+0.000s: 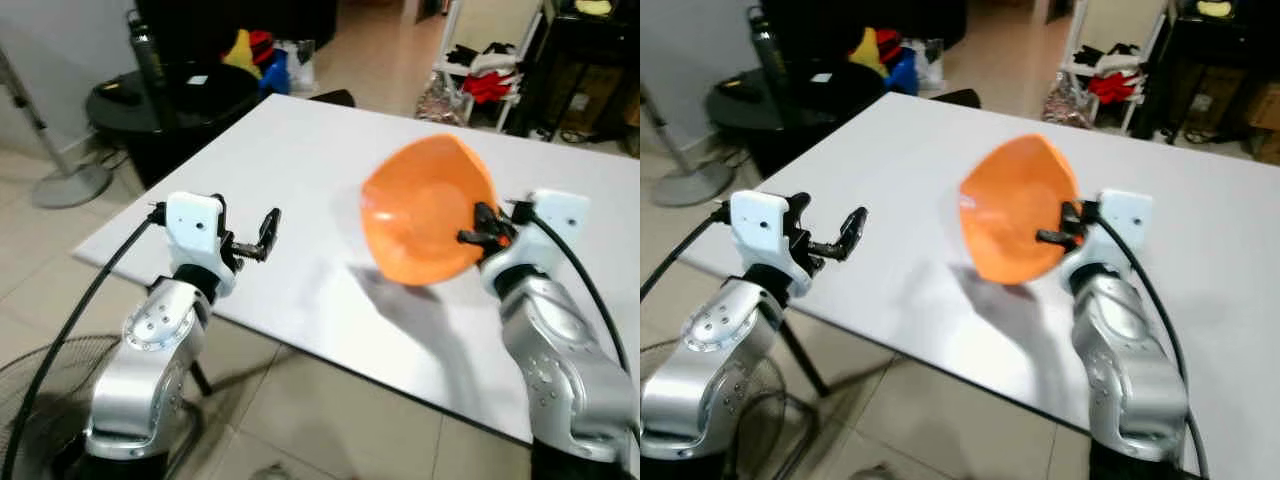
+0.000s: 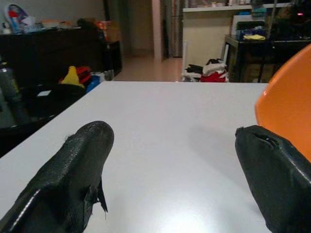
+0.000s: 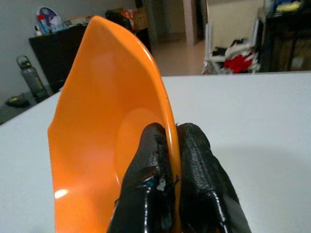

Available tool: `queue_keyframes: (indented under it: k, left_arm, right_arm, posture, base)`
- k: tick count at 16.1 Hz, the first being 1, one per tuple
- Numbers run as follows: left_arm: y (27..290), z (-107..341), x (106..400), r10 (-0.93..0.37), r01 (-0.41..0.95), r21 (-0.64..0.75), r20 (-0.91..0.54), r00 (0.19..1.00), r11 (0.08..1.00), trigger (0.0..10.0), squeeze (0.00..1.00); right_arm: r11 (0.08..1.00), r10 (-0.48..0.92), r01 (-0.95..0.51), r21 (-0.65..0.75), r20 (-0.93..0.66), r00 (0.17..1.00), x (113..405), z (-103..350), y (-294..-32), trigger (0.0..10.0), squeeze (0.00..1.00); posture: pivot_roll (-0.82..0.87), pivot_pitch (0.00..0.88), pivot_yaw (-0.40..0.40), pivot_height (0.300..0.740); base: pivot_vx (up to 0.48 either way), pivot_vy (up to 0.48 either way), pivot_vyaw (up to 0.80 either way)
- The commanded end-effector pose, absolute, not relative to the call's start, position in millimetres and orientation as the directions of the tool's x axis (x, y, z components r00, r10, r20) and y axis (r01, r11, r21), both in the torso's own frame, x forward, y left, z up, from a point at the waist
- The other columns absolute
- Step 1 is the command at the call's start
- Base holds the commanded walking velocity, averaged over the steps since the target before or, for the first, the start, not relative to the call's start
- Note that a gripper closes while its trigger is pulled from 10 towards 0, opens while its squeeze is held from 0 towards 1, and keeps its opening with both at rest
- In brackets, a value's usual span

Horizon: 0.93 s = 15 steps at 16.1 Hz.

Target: Setting the table

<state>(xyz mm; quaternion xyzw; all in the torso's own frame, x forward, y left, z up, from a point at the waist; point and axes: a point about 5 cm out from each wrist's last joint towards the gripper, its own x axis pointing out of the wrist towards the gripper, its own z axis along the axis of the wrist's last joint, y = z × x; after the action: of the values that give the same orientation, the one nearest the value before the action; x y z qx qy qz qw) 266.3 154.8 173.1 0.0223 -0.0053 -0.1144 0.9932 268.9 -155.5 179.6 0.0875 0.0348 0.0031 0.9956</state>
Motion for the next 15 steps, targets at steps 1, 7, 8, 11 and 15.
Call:
queue_keyframes:
  k: [1, 7, 8, 11, 15]
  left_arm:
    - [152.6, 177.0, 267.6, -0.236, 0.235, 0.048, 0.020, 0.972, 0.971, 10.0, 0.00]
    - [155.4, 176.7, 270.1, -0.231, 0.229, 0.083, 0.015, 0.973, 0.970, 10.0, 0.00]
    - [154.0, 176.4, 271.7, -0.236, 0.235, 0.082, 0.012, 0.972, 0.969, 10.0, 0.00]
    - [149.1, 177.7, 276.2, -0.265, 0.263, 0.085, 0.010, 0.964, 0.961, 10.0, 0.00]
    - [151.9, 178.2, 277.7, -0.269, 0.266, 0.096, 0.012, 0.963, 0.959, 10.0, 0.00]
  right_arm:
    - [0.985, 0.022, -0.018, 0.171, -0.020, 1.000, 268.4, 189.6, -155.7, 10.0, 0.00]
    - [0.977, 0.037, -0.031, 0.211, -0.022, 0.999, 265.8, 189.4, -152.8, 10.0, 0.00]
    - [0.976, 0.030, -0.024, 0.215, -0.023, 0.999, 265.0, 188.9, -153.8, 10.0, 0.00]
    - [0.975, 0.010, -0.003, 0.223, -0.029, 1.000, 263.0, 187.7, -156.5, 10.0, 0.00]
    - [0.966, -0.009, 0.016, 0.257, -0.031, 0.999, 266.2, 187.2, -158.2, 10.0, 0.00]
  posture:
    - [0.08, 0.000, 0.030, 0.740]
    - [0.06, 0.000, 0.050, 0.740]
    - [0.06, 0.000, 0.061, 0.740]
    - [0.05, 0.000, 0.073, 0.740]
    - [0.06, 0.000, 0.073, 0.740]
  base:
    - [0.360, 0.000, -0.80]
    - [0.183, 0.000, -0.24]
    - [0.000, 0.000, 0.00]
    - [0.000, 0.239, -0.23]
    - [0.000, 0.459, -0.33]
